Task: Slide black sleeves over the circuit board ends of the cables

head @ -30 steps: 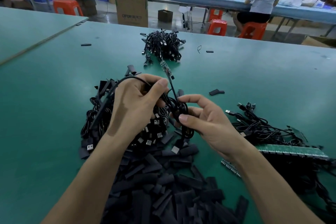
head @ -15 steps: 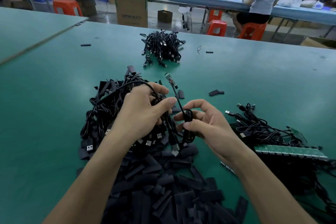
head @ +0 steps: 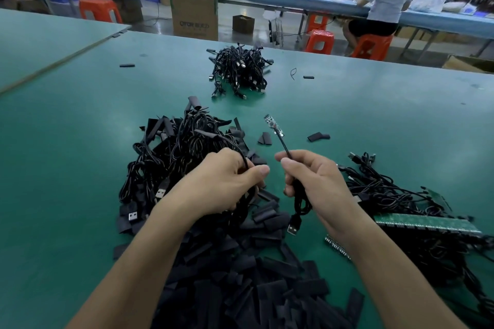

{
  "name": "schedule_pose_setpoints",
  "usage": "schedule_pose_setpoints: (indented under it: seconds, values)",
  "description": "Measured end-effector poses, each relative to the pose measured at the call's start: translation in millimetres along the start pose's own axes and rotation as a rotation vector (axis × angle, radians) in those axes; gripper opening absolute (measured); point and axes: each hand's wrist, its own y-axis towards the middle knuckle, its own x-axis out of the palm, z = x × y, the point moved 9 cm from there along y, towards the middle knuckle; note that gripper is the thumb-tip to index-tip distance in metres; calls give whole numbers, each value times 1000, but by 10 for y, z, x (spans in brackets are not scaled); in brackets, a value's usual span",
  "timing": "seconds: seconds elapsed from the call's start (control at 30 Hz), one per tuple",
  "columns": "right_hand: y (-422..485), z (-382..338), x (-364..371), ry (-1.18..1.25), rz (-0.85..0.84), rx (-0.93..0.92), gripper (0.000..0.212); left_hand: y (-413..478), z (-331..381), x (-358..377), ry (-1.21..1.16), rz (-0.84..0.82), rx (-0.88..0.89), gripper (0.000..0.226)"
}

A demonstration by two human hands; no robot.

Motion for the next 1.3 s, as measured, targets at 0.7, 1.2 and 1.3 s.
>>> schedule_pose_setpoints:
  seconds: [0.7, 1.2, 1.3]
  values:
    - [-60, -294, 348, -138, -233, -116, 28, -97, 257, -348, -502, 305, 256, 10]
    - [71, 72, 176, -190, -85, 1, 16, -199, 84, -711, -861, 629, 303, 22]
    - [69, 142, 207, -328, -145, 30, 12, -290, 128, -793, -802, 734, 381, 22]
